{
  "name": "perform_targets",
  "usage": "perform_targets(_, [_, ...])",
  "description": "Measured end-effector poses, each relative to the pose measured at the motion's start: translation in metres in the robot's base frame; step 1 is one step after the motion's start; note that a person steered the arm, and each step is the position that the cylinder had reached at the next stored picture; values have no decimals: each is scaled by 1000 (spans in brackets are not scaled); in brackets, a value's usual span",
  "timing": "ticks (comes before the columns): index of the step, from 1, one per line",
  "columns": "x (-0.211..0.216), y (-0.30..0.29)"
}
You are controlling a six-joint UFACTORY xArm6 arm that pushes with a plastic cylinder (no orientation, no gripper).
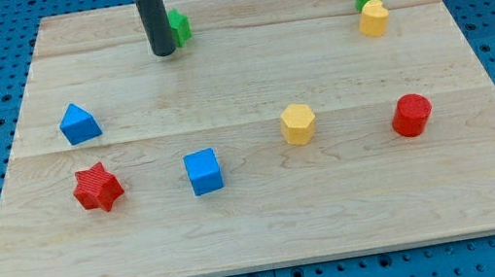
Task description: Push the green star towards the top center
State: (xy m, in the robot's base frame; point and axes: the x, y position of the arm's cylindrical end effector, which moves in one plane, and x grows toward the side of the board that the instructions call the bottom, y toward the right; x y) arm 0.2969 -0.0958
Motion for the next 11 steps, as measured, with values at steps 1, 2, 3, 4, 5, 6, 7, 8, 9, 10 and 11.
perform_targets(1, [-1,0])
perform_targets(2, [-19,0])
perform_targets(3, [-33,0])
perform_targets(4, [-33,0])
perform_targets(5, [-33,3])
perform_targets(6, [-33,3])
perform_targets(7, [-40,3])
perform_targets(8, [-46,6])
perform_targets(9, [-47,7])
perform_targets(10, [-54,16])
perform_targets(11, [-56,18])
